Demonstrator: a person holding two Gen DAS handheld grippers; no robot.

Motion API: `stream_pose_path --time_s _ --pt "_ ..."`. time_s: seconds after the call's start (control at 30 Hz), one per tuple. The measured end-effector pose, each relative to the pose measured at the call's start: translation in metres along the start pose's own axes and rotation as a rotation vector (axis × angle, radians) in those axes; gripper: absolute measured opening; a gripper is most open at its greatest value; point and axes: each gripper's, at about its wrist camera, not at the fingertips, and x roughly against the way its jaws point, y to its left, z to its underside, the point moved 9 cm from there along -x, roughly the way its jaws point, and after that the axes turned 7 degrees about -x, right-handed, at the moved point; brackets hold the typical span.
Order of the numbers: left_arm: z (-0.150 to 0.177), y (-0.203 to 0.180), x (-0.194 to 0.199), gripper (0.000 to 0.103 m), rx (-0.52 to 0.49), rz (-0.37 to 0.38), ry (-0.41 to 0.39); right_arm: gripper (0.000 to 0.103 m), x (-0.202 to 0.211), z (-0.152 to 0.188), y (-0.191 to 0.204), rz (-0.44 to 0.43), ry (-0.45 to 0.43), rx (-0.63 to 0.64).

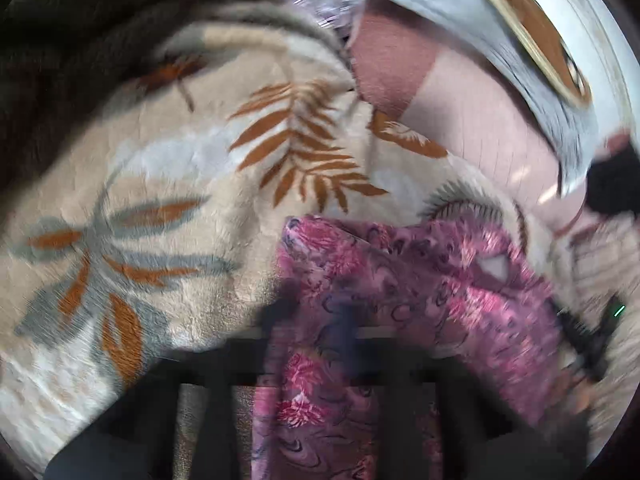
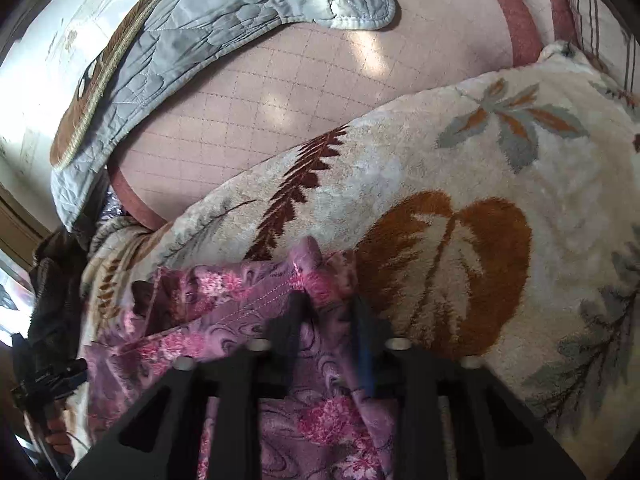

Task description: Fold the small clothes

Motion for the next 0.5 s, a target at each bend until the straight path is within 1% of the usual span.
stream_pose_path --time_s 0.03,0.1,0.17,0.23,0.3,0.33,0.4,0.43,0.47,0.5 --pt "0.000 -0.002 0.005 0.002 -0.022 -0.030 -0.022 0.010 0.003 -0.001 0.001 -0.002 -0.014 0.006" --pt "-0.002 -0.005 0.020 0.002 -0.043 -0.045 -0.077 0.008 0.014 -0.004 0.005 -0.020 -0.054 0.028" --pt "-0.010 -0.003 0.036 0.001 -0.024 -0.033 -0.137 0.008 0.027 -0.007 0.012 -0.037 -0.092 0.056" --pt "-0.020 0.003 0.047 0.001 0.022 -0.011 -0.175 0.007 0.040 -0.012 0.020 -0.074 -0.125 0.066" --pt "-0.028 0.005 0.047 0.001 0.049 0.004 -0.180 0.006 0.048 -0.019 0.024 -0.100 -0.153 0.054" --pt "-0.032 0.007 0.045 0.000 0.060 0.001 -0.182 0.001 0.050 -0.024 0.024 -0.118 -0.163 0.036" --pt "-0.038 0.014 0.042 0.000 0.073 -0.018 -0.191 0.001 0.051 -0.032 0.020 -0.112 -0.176 0.011" --pt "-0.039 0.016 0.039 0.000 0.084 -0.010 -0.188 0.001 0.050 -0.035 0.016 -0.109 -0.176 0.000" --pt "-0.039 0.018 0.036 0.000 0.104 0.019 -0.176 0.001 0.046 -0.036 0.013 -0.116 -0.155 -0.011" --pt "-0.037 0.019 0.032 0.000 0.117 0.046 -0.164 0.002 0.039 -0.035 0.011 -0.148 -0.115 -0.026"
